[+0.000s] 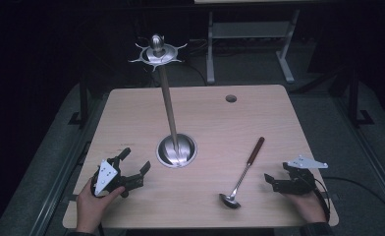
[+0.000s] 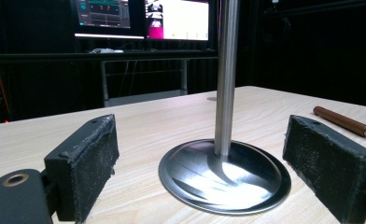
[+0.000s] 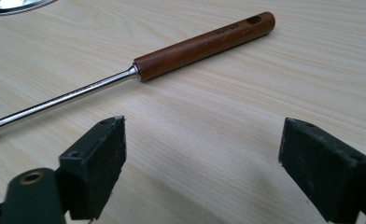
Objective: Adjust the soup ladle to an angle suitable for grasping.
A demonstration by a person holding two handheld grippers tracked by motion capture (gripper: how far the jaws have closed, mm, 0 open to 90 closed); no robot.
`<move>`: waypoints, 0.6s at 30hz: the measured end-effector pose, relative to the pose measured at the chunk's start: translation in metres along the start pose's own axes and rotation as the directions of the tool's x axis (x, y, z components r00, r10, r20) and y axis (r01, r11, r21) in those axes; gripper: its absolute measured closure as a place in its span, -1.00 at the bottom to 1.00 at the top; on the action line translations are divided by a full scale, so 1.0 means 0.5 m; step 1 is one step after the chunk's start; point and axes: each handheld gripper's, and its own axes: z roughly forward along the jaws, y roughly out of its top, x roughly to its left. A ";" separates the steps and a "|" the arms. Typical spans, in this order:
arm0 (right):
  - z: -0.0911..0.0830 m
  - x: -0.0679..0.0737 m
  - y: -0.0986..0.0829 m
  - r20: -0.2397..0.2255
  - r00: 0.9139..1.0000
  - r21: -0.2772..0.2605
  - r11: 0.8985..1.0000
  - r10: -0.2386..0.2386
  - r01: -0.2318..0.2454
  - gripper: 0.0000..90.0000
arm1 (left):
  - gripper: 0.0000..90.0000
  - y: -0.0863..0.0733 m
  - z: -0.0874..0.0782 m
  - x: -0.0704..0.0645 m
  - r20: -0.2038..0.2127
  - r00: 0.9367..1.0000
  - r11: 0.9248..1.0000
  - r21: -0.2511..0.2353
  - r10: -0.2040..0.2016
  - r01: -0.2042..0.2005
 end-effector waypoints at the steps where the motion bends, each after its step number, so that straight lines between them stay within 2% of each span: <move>1: 0.001 0.000 0.000 -0.002 1.000 0.001 1.000 0.001 -0.001 -0.65 | -0.78 0.000 0.000 0.000 0.000 1.000 1.000 0.000 0.000 0.000; 4: 0.005 0.001 0.005 0.003 1.000 -0.003 1.000 -0.002 0.002 -0.46 | -0.78 0.000 0.000 0.000 0.000 1.000 1.000 0.000 0.000 0.000; 8: 0.006 0.002 0.013 -0.001 1.000 -0.023 1.000 0.004 -0.004 -0.04 | -0.78 0.000 0.000 0.000 0.000 1.000 1.000 0.000 0.000 0.000; 11: 0.010 0.001 0.019 -0.006 1.000 -0.032 0.999 0.007 -0.007 0.20 | -0.78 0.000 0.000 0.000 0.000 1.000 1.000 0.001 -0.001 0.001; 12: 0.010 0.001 0.019 -0.006 1.000 -0.032 0.999 0.007 -0.007 0.20 | -0.78 0.000 0.000 0.001 0.000 1.000 1.000 0.001 0.000 0.000; 14: 0.014 -0.003 0.026 0.000 1.000 -0.046 0.999 0.004 -0.004 0.41 | -0.78 0.000 0.000 0.000 0.000 1.000 1.000 0.000 0.001 -0.001; 15: 0.019 -0.005 0.033 0.009 1.000 -0.052 0.999 0.010 -0.010 0.60 | -0.78 0.000 0.000 -0.001 0.000 1.000 1.000 0.000 0.001 -0.001; 18: 0.026 -0.010 0.041 0.002 1.000 -0.057 0.998 0.018 -0.018 0.82 | -0.78 0.000 0.000 0.000 0.000 1.000 1.000 0.004 0.001 -0.001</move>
